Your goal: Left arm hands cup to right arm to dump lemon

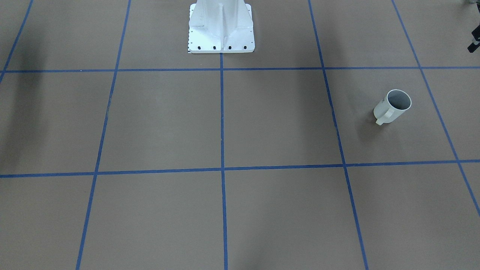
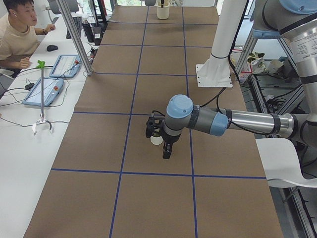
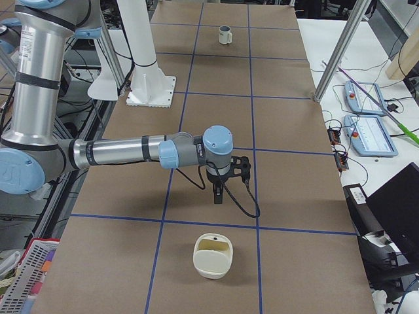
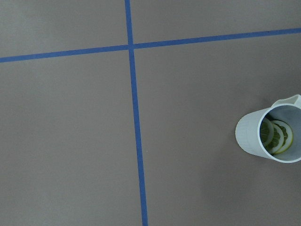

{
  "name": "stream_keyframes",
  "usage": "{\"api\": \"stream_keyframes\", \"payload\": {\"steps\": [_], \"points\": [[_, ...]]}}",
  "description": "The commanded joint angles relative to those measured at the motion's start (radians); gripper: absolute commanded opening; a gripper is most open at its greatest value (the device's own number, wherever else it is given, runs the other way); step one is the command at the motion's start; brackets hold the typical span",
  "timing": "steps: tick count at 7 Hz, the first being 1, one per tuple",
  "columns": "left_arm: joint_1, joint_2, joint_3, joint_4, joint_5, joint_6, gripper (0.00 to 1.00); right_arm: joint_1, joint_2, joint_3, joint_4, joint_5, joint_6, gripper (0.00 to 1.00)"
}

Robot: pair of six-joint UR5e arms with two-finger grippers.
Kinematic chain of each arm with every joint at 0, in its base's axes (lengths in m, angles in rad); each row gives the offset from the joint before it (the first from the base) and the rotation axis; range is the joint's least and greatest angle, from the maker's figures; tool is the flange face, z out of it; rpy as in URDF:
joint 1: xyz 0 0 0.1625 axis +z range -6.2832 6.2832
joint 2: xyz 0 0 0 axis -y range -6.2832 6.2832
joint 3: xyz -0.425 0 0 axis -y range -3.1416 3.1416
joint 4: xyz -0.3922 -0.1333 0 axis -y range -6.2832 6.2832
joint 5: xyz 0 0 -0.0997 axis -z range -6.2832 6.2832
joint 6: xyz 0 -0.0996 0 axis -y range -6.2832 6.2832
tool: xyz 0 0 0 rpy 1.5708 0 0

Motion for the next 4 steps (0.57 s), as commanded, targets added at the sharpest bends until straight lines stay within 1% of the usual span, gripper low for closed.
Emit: {"api": "stream_keyframes", "payload": {"steps": [1,2,3,4], "points": [[0.002,-0.001,-0.001,-0.005,-0.007,-0.018,1.00,-0.001,0.000,0.000,0.002,-0.001,0.001,1.00],[0.005,-0.002,0.004,-0.005,-0.007,-0.018,1.00,-0.001,0.000,0.002,0.012,-0.001,0.001,1.00],[0.029,-0.004,0.004,-0.005,-0.007,-0.020,1.00,-0.001,0.000,-0.004,0.050,0.000,0.003,1.00],[0.069,-0.004,0.007,-0.003,-0.007,-0.020,1.00,-0.001,-0.003,-0.006,0.064,0.000,0.004,1.00]]}}
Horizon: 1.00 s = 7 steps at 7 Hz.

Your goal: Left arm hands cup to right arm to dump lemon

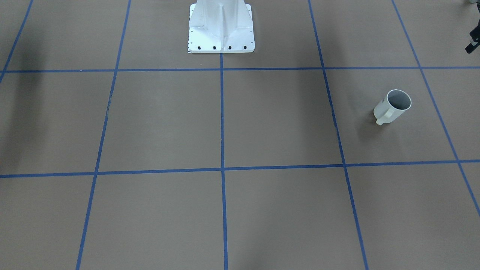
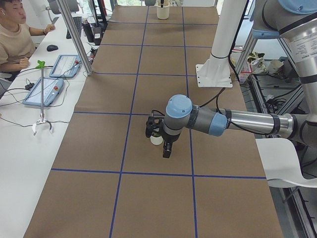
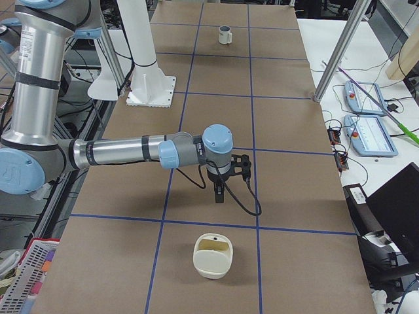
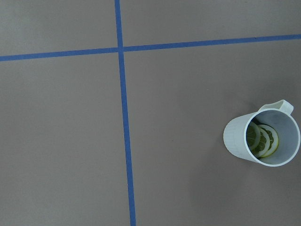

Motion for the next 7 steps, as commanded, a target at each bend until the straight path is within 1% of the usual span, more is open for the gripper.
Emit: {"api": "stream_keyframes", "payload": {"steps": [1,2,3,4,5,6,7], "points": [[0.050,-0.007,0.007,0.001,-0.002,-0.002,1.00,0.000,-0.002,-0.005,0.024,0.001,0.000,1.00],[0.096,-0.021,0.019,-0.002,0.007,0.002,1.00,-0.002,-0.002,-0.006,0.024,0.010,0.002,1.00],[0.121,-0.091,0.091,-0.005,0.003,0.001,1.00,-0.003,-0.002,-0.017,0.024,0.034,0.000,1.00],[0.154,-0.135,0.118,-0.005,0.008,0.001,1.00,-0.003,-0.002,-0.018,0.026,0.065,0.002,1.00],[0.188,-0.160,0.139,-0.005,0.011,-0.001,1.00,-0.003,-0.001,-0.018,0.027,0.073,0.000,1.00],[0.234,-0.197,0.167,-0.010,0.009,-0.062,1.00,-0.005,0.002,-0.018,0.027,0.073,0.000,1.00],[0.317,-0.220,0.176,-0.064,0.020,-0.179,1.00,-0.006,0.005,-0.018,0.036,0.073,0.000,1.00]]}}
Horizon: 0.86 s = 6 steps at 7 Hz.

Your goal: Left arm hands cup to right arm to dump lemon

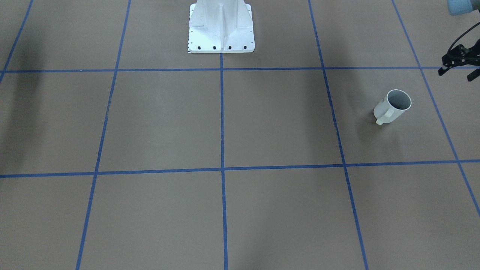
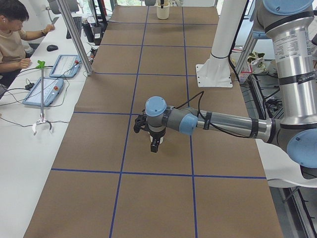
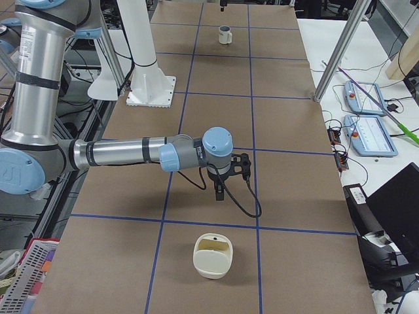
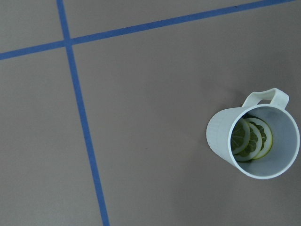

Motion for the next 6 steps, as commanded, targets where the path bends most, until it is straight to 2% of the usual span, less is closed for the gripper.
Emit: {"api": "stream_keyframes", "payload": {"steps": [1,2,3,6], "points": [[0.099,-0.037,0.074,-0.119,0.046,-0.126,1.00,-0.001,0.004,-0.002,0.035,0.001,0.000,1.00],[0.099,-0.065,0.159,-0.190,0.038,-0.130,1.00,-0.001,0.002,-0.003,0.036,0.002,0.001,1.00],[0.099,-0.085,0.161,-0.200,0.034,-0.214,1.00,-0.001,0.002,-0.003,0.036,0.002,0.001,1.00],[0.137,-0.104,0.166,-0.197,0.036,-0.277,0.99,-0.001,0.002,-0.003,0.036,0.002,0.001,1.00]]}}
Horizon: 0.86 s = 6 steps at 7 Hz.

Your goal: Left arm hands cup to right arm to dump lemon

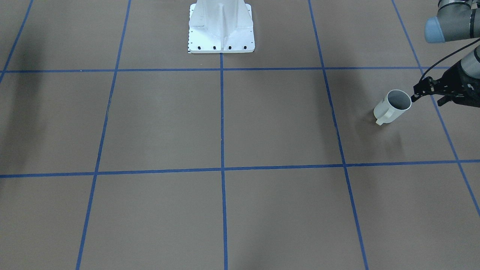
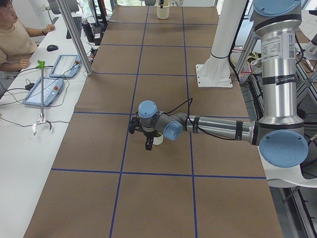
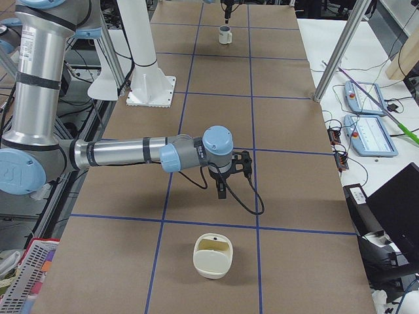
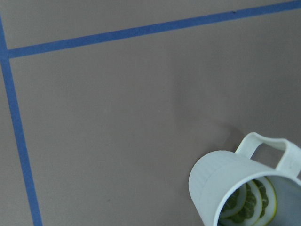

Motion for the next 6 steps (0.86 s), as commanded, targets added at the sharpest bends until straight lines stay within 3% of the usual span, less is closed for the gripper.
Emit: {"api": "stream_keyframes", "payload": {"steps": [1,3,5,6], "points": [[0.067,-0.019,0.005,0.000,0.003,-0.056,0.98,0.000,-0.002,-0.002,0.000,0.000,0.000,1.00],[0.071,-0.013,0.003,0.003,0.001,-0.058,0.91,0.000,-0.002,-0.005,0.000,0.000,-0.001,1.00],[0.088,-0.014,0.011,0.004,0.003,-0.061,0.39,0.000,-0.002,-0.005,-0.001,0.002,0.000,1.00],[0.086,-0.016,0.011,0.006,0.001,-0.063,0.06,0.000,0.000,-0.009,-0.001,0.002,-0.001,1.00]]}}
